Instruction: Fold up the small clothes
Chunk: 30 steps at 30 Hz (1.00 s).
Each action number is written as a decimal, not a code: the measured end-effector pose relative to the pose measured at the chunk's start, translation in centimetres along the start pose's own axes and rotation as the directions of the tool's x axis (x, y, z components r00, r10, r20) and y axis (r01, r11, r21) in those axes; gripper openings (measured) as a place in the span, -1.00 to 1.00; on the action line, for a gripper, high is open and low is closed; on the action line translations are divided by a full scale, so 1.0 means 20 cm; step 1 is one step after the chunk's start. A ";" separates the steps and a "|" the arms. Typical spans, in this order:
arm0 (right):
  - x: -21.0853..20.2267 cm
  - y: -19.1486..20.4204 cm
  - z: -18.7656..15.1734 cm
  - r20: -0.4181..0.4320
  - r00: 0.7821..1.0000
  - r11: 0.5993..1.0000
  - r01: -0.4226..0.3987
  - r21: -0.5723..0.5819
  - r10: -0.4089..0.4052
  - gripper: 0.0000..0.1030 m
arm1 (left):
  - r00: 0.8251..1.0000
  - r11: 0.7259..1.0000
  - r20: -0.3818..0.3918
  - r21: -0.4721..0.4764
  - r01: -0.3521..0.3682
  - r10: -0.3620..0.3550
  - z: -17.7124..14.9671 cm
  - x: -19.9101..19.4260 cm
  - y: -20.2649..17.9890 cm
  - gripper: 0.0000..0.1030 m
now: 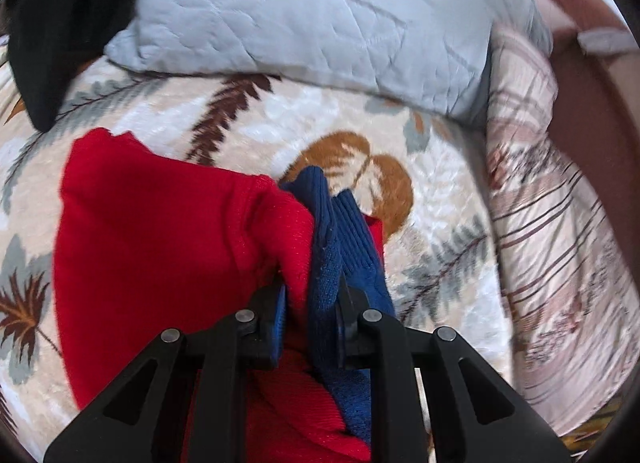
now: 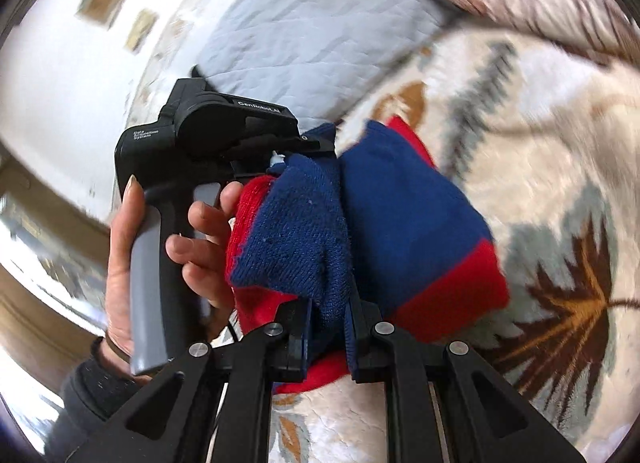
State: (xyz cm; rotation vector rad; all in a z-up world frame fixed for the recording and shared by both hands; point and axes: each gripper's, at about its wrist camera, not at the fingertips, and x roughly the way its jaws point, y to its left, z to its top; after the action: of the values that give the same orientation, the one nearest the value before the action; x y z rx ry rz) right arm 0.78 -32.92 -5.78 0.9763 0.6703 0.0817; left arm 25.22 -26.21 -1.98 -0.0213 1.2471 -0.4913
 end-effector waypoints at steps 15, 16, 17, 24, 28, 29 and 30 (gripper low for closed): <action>0.03 -0.17 0.01 -0.076 0.997 0.983 0.017 0.182 -0.003 -0.49 | 0.996 0.992 0.072 -0.116 0.057 -0.049 0.05 -0.20 0.15 -0.20; -0.01 -0.15 0.01 -0.049 0.999 0.986 0.019 0.166 -0.011 -0.48 | 0.995 0.987 0.086 -0.145 0.066 -0.054 0.05 -0.24 0.21 -0.17; -0.08 -0.13 0.02 0.006 1.000 0.990 0.022 0.142 -0.023 -0.47 | 0.993 0.981 0.099 -0.178 0.073 -0.056 0.06 -0.27 0.28 -0.11; -0.18 0.05 0.27 0.245 0.969 1.000 -0.010 -0.009 0.012 -0.08 | 0.995 0.947 0.094 -0.316 0.050 -0.022 -0.11 -0.32 0.72 -0.10; 0.15 0.11 0.43 0.060 0.995 0.996 -0.080 -0.049 0.083 -0.09 | 0.993 0.936 0.074 -0.336 0.107 -0.087 -0.23 -0.26 0.79 -0.09; 0.23 0.10 0.44 0.023 0.998 0.997 -0.050 -0.054 0.051 -0.09 | 0.991 0.935 0.082 -0.331 0.125 -0.103 -0.25 -0.26 0.79 -0.08; 0.30 0.10 0.45 -0.009 1.000 0.998 -0.017 -0.057 0.016 -0.09 | 0.990 0.935 0.088 -0.327 0.134 -0.111 -0.26 -0.26 0.79 -0.06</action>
State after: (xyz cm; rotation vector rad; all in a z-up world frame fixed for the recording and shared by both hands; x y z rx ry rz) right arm 11.04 -36.25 -3.87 0.9273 0.6640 0.1190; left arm 24.68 -8.83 -3.34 -0.4022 1.2541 -0.3788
